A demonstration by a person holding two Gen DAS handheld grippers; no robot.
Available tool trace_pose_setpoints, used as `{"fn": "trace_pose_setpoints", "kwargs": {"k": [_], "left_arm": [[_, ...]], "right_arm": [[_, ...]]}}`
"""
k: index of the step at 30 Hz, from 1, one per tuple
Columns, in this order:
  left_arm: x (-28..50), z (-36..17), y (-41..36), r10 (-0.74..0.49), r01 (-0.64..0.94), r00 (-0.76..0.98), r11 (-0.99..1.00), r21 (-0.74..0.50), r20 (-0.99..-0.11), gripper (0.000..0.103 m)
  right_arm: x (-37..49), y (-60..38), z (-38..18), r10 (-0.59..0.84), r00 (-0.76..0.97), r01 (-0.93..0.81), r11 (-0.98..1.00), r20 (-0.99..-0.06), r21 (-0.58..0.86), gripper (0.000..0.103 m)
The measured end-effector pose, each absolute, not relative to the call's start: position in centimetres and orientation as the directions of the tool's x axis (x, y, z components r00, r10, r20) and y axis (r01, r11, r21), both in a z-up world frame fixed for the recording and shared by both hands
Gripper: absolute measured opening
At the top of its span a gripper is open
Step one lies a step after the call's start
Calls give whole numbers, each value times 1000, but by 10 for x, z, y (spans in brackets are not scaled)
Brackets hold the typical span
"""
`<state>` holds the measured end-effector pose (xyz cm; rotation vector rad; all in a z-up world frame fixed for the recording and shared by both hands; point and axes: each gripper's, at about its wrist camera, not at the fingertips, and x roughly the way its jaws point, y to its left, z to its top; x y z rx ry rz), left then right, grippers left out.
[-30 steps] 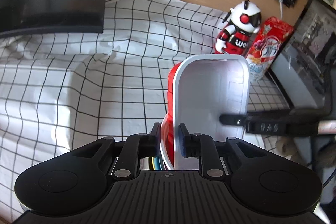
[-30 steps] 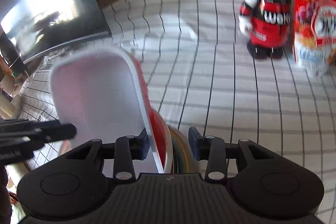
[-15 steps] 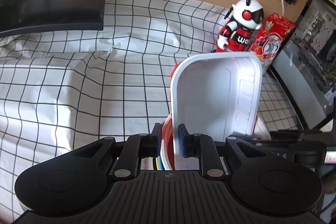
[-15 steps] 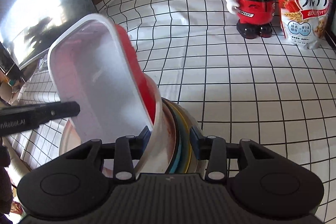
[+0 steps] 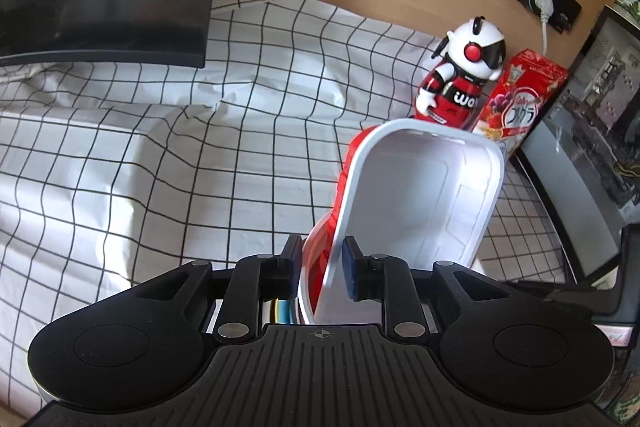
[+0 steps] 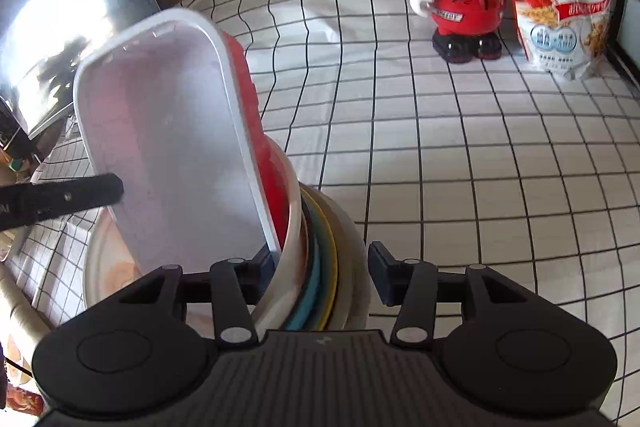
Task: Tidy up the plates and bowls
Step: 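Tip the white tray into the top bowl with the left gripper while the right gripper holds the stack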
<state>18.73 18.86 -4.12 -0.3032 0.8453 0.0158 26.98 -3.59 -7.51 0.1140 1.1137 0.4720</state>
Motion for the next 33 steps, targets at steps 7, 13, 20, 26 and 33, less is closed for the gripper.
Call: {"fn": "trace_pose_setpoints", "kwargs": {"k": [7, 13, 20, 26, 33], "left_arm": [[181, -43, 172, -13, -249, 638, 943, -222, -770, 30], [185, -65, 167, 29, -340, 564, 919, -201, -825, 30], [193, -73, 182, -2, -378, 563, 889, -260, -827, 33], [187, -67, 183, -27, -344, 590, 895, -283, -807, 33], [166, -50, 193, -47, -321, 651, 887, -331, -757, 32]], "right_arm": [[275, -45, -86, 517, 262, -361, 835, -815, 414, 47], [270, -40, -87, 523, 248, -431, 814, -816, 390, 44], [279, -30, -90, 521, 233, -455, 805, -821, 381, 44], [274, -44, -77, 547, 260, -424, 805, -796, 415, 46], [255, -49, -45, 499, 380, -421, 843, -779, 335, 53]]}}
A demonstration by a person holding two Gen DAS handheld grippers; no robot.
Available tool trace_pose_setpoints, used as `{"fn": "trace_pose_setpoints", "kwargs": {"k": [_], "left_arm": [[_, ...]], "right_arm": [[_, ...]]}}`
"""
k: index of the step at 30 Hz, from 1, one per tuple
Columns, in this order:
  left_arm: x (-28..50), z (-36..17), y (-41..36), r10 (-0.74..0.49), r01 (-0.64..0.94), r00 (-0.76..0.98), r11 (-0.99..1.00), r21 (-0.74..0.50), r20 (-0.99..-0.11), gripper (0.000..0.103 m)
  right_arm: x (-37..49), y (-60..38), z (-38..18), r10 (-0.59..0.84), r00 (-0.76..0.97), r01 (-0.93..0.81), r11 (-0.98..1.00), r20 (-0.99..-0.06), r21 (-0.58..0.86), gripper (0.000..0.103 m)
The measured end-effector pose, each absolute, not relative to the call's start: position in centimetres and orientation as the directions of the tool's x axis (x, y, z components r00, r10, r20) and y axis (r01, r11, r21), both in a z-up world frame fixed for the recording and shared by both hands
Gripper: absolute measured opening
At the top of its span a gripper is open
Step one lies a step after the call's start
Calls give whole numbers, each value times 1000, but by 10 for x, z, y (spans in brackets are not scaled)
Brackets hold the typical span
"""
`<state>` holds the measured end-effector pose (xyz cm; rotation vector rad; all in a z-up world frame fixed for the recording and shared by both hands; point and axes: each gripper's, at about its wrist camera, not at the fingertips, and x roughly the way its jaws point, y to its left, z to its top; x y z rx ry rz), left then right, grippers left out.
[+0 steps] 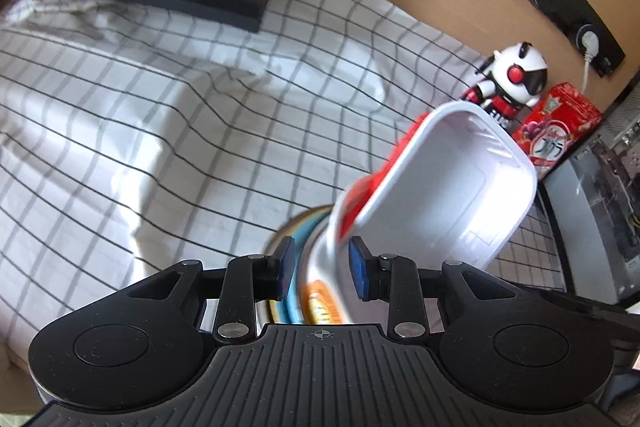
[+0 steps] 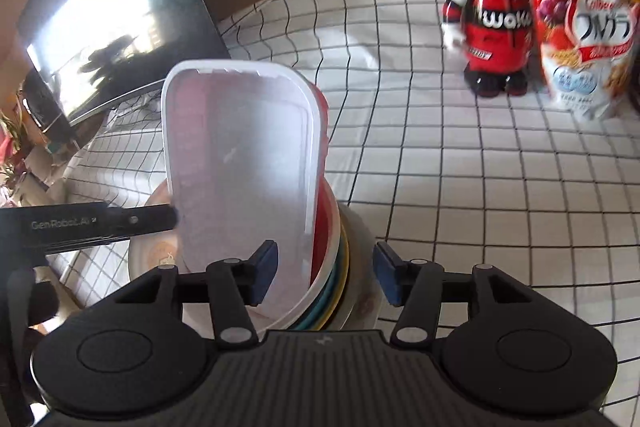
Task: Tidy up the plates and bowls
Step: 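Tip the white tray into the top bowl with the left gripper while the right gripper holds the stack, then lower the stack onto the table with both grippers and release it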
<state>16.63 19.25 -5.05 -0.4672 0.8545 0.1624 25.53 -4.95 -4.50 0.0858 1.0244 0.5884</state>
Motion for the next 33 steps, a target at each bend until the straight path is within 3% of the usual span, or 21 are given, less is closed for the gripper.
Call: {"fn": "trace_pose_setpoints", "kwargs": {"k": [5, 7, 10, 28, 33], "left_arm": [[155, -58, 200, -16, -353, 619, 887, -297, -785, 35], [152, -63, 202, -29, -355, 612, 883, -307, -790, 35], [150, -64, 205, -32, -360, 612, 879, -314, -790, 35], [164, -57, 202, -21, -330, 628, 898, -292, -778, 34], [153, -50, 203, -21, -319, 658, 897, -305, -752, 32]], "right_arm": [[249, -48, -45, 509, 357, -407, 840, -783, 360, 50], [248, -38, -43, 502, 348, -425, 837, -792, 344, 32], [248, -25, -43, 483, 344, -442, 840, -805, 315, 26], [257, -24, -50, 450, 340, -442, 852, -826, 283, 25], [248, -29, -36, 489, 375, -447, 840, -788, 308, 28]]}}
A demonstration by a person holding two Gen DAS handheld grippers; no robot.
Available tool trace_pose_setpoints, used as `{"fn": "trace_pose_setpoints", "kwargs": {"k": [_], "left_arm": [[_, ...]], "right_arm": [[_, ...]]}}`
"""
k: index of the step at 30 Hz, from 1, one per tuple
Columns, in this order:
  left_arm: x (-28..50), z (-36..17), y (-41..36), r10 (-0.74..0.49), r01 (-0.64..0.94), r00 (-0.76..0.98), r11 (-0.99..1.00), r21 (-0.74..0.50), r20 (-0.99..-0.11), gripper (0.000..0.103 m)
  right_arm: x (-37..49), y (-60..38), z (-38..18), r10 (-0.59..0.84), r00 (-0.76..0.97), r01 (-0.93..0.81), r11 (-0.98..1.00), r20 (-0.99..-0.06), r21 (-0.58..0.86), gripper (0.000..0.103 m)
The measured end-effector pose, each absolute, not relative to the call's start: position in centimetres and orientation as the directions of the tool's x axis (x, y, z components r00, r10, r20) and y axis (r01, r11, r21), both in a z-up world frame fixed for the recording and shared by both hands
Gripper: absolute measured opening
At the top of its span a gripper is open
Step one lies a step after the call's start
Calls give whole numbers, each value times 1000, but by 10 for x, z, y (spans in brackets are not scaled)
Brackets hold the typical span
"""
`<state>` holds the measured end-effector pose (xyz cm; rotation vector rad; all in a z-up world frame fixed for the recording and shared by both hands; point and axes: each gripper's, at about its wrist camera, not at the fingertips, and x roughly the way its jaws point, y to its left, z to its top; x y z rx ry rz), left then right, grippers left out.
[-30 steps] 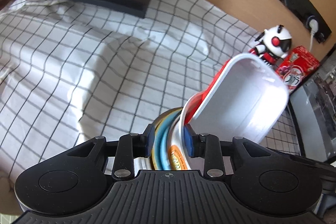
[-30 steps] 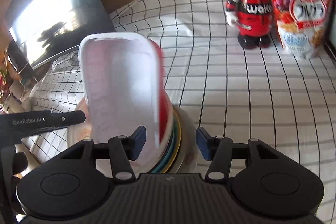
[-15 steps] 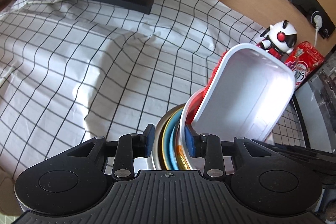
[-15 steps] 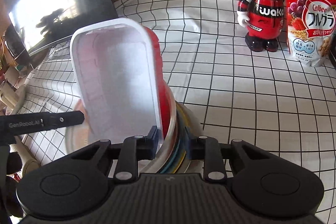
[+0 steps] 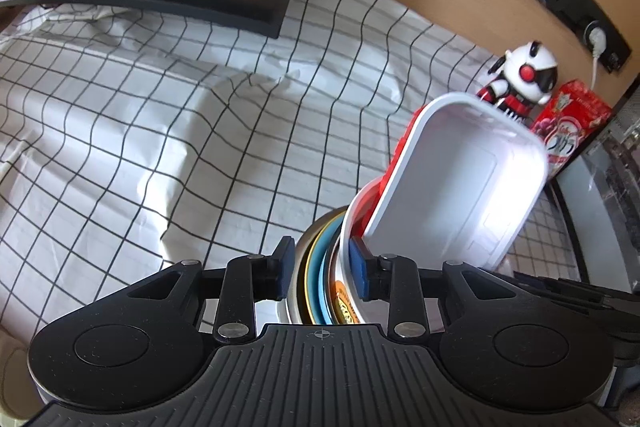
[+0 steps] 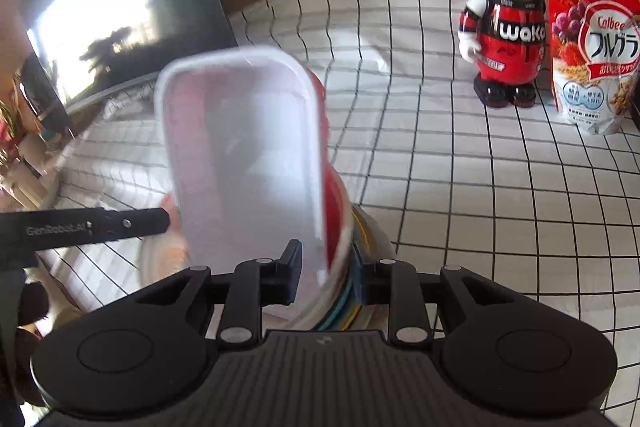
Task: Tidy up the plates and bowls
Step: 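Lower the stack onto the table with both grippers and release it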
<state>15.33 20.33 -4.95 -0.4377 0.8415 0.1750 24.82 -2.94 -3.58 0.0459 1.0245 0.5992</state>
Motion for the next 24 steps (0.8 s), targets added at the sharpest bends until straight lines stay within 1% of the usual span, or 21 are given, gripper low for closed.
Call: {"fn": "trace_pose_setpoints", "kwargs": {"k": [1, 5, 6, 8, 10, 12, 14, 19, 21, 24], "left_arm": [[149, -46, 204, -19, -319, 668, 895, -310, -744, 32], [122, -33, 204, -25, -302, 715, 891, -340, -699, 32], [111, -29, 202, -18, -297, 730, 892, -341, -683, 31], [86, -23, 193, -2, -279, 762, 901, -331, -648, 24], [59, -18, 181, -7, -248, 781, 914, -321, -624, 20], [31, -16, 168, -32, -210, 799, 921, -328, -600, 19], [6, -15, 157, -58, -197, 799, 915, -352, -599, 18], [-27, -8, 135, -36, -218, 767, 924, -313, -640, 16], [-33, -8, 124, -39, -192, 753, 942, -275, -657, 15], [-46, -4, 107, -42, -131, 758, 968, -215, -651, 15]], "right_arm": [[245, -32, -31, 495, 383, -445, 839, -780, 315, 32], [220, -43, -11, 494, 433, -431, 848, -754, 309, 37], [210, -47, -8, 495, 440, -430, 849, -749, 308, 40], [188, -53, -4, 499, 446, -433, 847, -743, 310, 43], [161, -60, 0, 499, 453, -429, 849, -739, 310, 50], [134, -69, 1, 490, 462, -424, 854, -739, 301, 56], [108, -77, 0, 479, 462, -423, 859, -746, 289, 58], [57, -87, 8, 452, 467, -395, 876, -760, 278, 58], [43, -87, 15, 438, 491, -395, 882, -753, 256, 60], [29, -86, 28, 404, 549, -397, 896, -732, 197, 61]]}}
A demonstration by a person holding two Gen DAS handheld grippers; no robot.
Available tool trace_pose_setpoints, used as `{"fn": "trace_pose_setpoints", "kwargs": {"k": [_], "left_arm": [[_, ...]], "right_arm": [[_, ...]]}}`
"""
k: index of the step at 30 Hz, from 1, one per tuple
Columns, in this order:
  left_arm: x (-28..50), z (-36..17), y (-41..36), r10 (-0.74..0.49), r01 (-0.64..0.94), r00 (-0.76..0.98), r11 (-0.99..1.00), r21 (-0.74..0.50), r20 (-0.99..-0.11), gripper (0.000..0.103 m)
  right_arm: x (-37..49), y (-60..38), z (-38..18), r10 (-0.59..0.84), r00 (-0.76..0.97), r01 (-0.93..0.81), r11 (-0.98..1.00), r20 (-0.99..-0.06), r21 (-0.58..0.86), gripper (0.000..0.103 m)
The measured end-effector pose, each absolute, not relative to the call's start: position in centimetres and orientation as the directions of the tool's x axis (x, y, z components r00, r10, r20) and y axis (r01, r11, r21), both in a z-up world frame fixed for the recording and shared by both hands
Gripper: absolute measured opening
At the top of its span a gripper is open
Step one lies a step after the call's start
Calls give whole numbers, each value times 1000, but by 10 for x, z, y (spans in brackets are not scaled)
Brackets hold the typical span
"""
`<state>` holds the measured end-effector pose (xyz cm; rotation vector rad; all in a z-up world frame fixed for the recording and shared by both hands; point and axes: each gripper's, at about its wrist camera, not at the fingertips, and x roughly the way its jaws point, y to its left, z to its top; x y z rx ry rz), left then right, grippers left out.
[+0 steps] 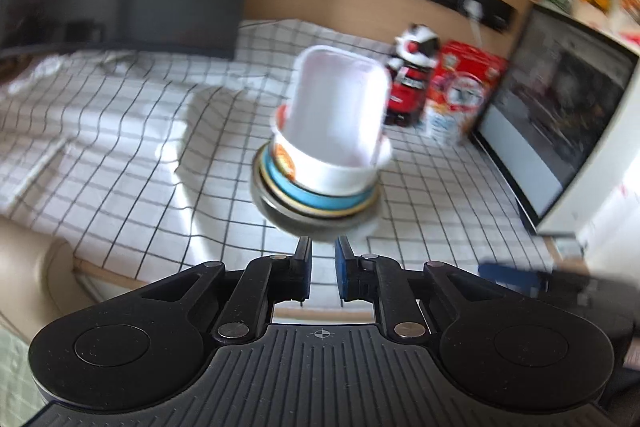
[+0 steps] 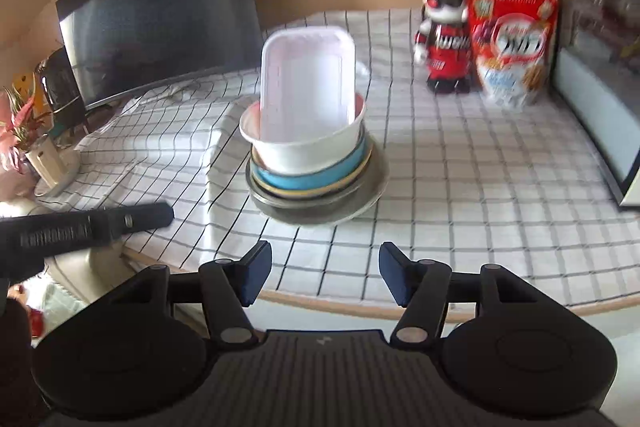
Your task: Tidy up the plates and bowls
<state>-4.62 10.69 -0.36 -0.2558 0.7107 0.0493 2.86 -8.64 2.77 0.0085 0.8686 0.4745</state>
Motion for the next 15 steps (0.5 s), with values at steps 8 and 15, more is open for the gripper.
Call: {"fn": "trace_pose_setpoints", "kwargs": {"k": [8, 15], "left_arm": [[-63, -2, 87, -24, -87, 748, 987, -134, -663, 15], [-66, -3, 85, -29, -78, 740, 989, -129, -672, 15]], "right_arm": [[11, -89, 40, 411, 572, -390, 898, -710, 204, 64], [7, -87, 41, 411, 569, -389, 898, -712, 207, 64]]}}
